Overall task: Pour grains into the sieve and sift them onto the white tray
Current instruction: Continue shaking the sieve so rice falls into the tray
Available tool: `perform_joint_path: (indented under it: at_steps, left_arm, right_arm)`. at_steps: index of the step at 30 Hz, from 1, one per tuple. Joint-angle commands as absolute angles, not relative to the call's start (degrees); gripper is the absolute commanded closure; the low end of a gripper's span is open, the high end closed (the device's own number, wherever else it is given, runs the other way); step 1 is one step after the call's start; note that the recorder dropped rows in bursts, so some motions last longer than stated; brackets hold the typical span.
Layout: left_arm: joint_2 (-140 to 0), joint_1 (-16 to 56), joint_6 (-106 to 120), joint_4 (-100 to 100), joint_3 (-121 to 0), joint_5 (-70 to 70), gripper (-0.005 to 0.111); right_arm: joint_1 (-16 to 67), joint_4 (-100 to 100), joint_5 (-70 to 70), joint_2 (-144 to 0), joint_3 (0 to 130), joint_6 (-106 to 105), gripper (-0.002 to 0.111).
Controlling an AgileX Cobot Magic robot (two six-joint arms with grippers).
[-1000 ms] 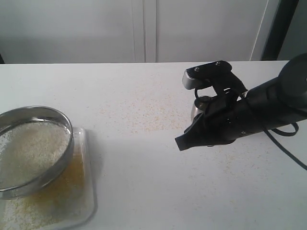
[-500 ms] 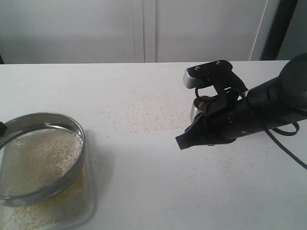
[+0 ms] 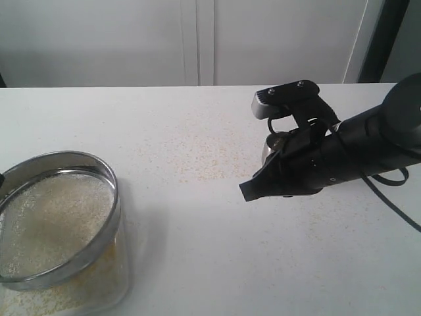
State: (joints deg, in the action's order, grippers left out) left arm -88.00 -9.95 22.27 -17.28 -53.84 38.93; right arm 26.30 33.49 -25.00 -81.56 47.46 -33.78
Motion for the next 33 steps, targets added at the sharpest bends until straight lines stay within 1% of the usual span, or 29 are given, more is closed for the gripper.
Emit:
perform_joint_path:
  at_steps: [1, 2, 3, 4, 5, 6, 7, 9, 10, 12, 14, 15, 17, 18, 19, 21, 22, 23, 25, 26, 27, 29, 30, 31, 33]
  left_arm:
    - [-86.27, -12.47, 13.18, -18.56, -54.48, 39.79, 0.107]
    - [-86.66, -8.87, 23.11, -22.62, -53.51, 42.26, 0.107]
    - [-86.66, -6.73, 23.91, -21.24, -52.99, 42.68, 0.107]
    - [-85.98, -5.89, 17.78, -14.04, -52.84, 41.66, 0.107]
    - [-85.26, -7.91, 11.22, -8.92, -53.46, 40.09, 0.107]
    - [-84.31, -12.75, 5.07, -8.01, -54.57, 38.36, 0.107]
    - [-84.18, -13.89, 7.09, -11.73, -54.57, 38.24, 0.107]
    - [-84.42, -11.26, 19.52, -23.20, -52.31, 39.46, 0.107]
    - [-84.45, -8.84, 24.35, -24.52, -51.17, 40.29, 0.107]
    - [-83.96, -6.62, 20.63, -17.16, -50.73, 40.09, 0.107]
    - [-83.21, -9.73, 5.44, -6.99, -52.42, 37.50, 0.107]
    - [-82.94, -11.12, 4.97, -7.44, -52.69, 37.49, 0.107]
    - [-83.29, -9.24, 18.64, -16.91, -51.16, 39.72, 0.107]
    - [-83.34, -8.08, 23.23, -18.50, -50.67, 41.08, 0.107]
    - [-83.34, -7.66, 22.78, -16.64, -50.56, 40.80, 0.107]
    - [-83.03, -10.57, 11.28, -10.35, -52.17, 38.45, 0.107]
    - [-82.94, -12.52, 9.84, -10.93, -52.79, 38.28, 0.107]
    - [-82.94, -12.98, 12.84, -15.85, -52.59, 38.86, 0.107]
    - [-82.94, -9.48, 26.97, -25.60, -50.58, 40.87, 0.107]
    - [-82.94, -7.77, 28.80, -24.87, -50.33, 41.14, 0.107]
    - [-82.63, -7.58, 26.03, -21.64, -50.77, 40.33, 0.107]
    - [-82.23, -11.30, 11.38, -9.65, -53.56, 38.86, 0.107]
    - [-82.23, -13.10, 9.04, -10.55, -54.30, 39.41, 0.107]
    - [-82.48, -13.90, 13.37, -16.04, -54.11, 40.45, 0.107]
    - [-83.36, -10.73, 29.16, -30.24, -51.46, 41.86, 0.107]
  right_arm:
    - [26.30, 33.55, -25.83, -81.49, 47.31, -33.85, 0.108]
    - [26.30, 33.58, -25.07, -81.49, 47.31, -33.85, 0.108]
    - [26.30, 33.58, -24.93, -81.49, 47.31, -33.85, 0.108]
    - [26.30, 33.47, -25.04, -81.49, 47.31, -33.85, 0.108]
    - [26.30, 33.47, -25.43, -81.60, 47.31, -33.85, 0.108]
    - [26.30, 33.47, -25.76, -81.60, 47.31, -33.85, 0.108]
    - [26.30, 33.47, -25.76, -81.60, 47.31, -33.85, 0.108]
    - [26.30, 33.47, -25.05, -81.60, 47.31, -33.85, 0.108]
    - [26.30, 33.47, -24.64, -81.60, 47.31, -33.85, 0.108]
    - [26.30, 33.47, -24.15, -81.60, 47.31, -33.85, 0.108]
    - [26.30, 33.47, -25.30, -81.60, 47.31, -33.85, 0.108]
    - [26.30, 33.47, -25.82, -81.60, 47.31, -33.85, 0.108]
    - [26.30, 33.60, -25.81, -81.60, 47.31, -33.85, 0.108]
    - [26.30, 33.60, -25.27, -81.60, 47.31, -33.85, 0.108]
    - [26.30, 33.60, -24.92, -81.60, 47.31, -33.85, 0.108]
    - [26.30, 33.60, -25.27, -81.60, 47.31, -33.85, 0.108]
    - [26.30, 33.60, -26.24, -81.60, 47.31, -33.85, 0.108]
    - [26.30, 33.60, -26.66, -81.60, 47.31, -33.85, 0.108]
    - [26.30, 33.60, -25.86, -81.60, 47.31, -33.85, 0.108]
    - [26.30, 33.60, -25.38, -81.60, 47.31, -33.85, 0.108]
    - [26.30, 33.46, -25.21, -81.60, 47.31, -33.85, 0.108]
    - [26.30, 33.48, -26.01, -81.60, 47.31, -34.37, 0.108]
    - [26.30, 33.48, -26.65, -81.60, 47.31, -34.37, 0.108]
    - [26.30, 33.48, -27.13, -81.60, 47.31, -34.37, 0.108]
    - [26.30, 33.61, -26.76, -81.60, 47.31, -34.37, 0.108]
